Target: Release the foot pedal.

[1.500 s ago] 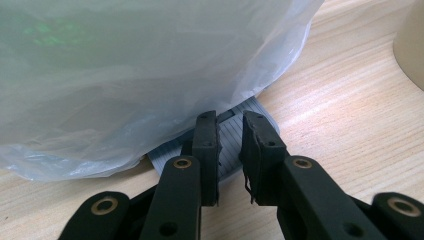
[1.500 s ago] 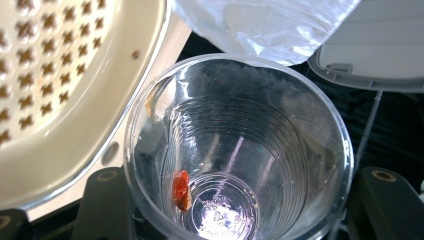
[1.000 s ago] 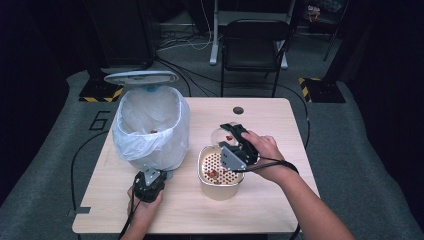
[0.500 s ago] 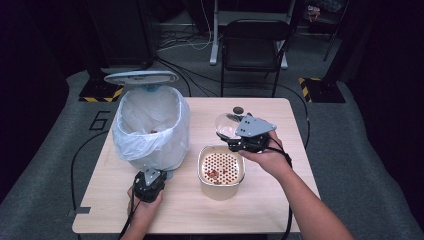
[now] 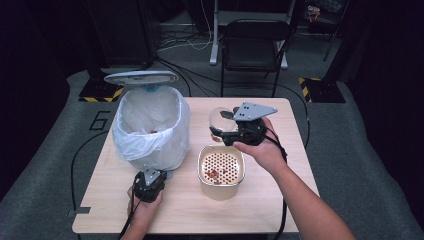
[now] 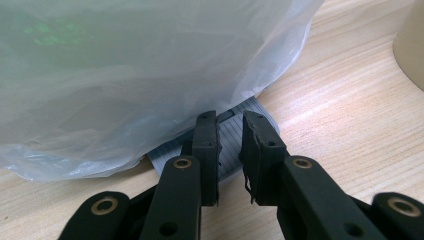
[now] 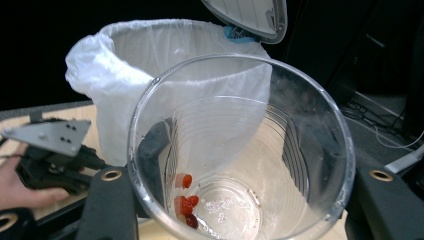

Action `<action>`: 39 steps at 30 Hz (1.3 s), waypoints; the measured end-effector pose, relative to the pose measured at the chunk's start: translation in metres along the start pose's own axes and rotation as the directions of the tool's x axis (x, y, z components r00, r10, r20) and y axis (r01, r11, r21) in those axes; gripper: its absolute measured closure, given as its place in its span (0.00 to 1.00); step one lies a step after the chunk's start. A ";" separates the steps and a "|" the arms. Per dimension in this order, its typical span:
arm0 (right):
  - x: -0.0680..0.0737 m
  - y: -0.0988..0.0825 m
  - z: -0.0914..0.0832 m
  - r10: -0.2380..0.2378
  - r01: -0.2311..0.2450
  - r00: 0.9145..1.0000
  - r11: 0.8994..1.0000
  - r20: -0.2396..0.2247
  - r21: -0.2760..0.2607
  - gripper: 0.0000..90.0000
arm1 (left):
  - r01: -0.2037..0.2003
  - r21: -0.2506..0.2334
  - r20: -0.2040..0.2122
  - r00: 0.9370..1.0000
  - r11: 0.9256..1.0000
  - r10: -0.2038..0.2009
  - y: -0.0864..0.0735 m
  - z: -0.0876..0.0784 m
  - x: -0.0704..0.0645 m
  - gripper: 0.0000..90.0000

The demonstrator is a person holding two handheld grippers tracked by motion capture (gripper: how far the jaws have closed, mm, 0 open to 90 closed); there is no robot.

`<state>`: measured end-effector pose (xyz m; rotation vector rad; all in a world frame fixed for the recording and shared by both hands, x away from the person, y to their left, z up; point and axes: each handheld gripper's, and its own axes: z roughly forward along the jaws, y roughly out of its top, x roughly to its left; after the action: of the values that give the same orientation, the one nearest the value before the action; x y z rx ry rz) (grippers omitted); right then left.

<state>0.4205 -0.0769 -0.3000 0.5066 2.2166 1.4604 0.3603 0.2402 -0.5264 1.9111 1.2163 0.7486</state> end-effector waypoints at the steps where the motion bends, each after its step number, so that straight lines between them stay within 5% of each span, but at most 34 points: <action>1: 0.000 0.002 0.000 0.011 -0.011 1.000 1.000 -0.002 0.001 0.43 | 0.001 0.002 0.001 1.000 1.000 -0.001 0.000 0.000 0.000 0.85; 8: 0.003 0.020 0.004 0.076 -0.076 0.997 0.996 -0.003 0.035 0.44 | 0.004 0.002 0.004 1.000 1.000 -0.004 0.000 0.000 0.000 0.85; 22: 0.011 0.068 0.019 0.083 -0.081 0.996 0.993 -0.021 0.081 0.43 | -0.024 -0.002 -0.013 1.000 1.000 0.024 0.001 0.000 0.002 0.85; 39: 0.021 0.101 0.075 0.095 -0.088 0.991 0.994 -0.097 0.072 0.43 | -0.013 0.002 -0.002 1.000 1.000 0.013 0.001 0.000 0.002 0.85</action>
<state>0.4498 0.0301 -0.2361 0.5757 2.3560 1.4906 0.3609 0.2415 -0.5254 1.9225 1.2067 0.7563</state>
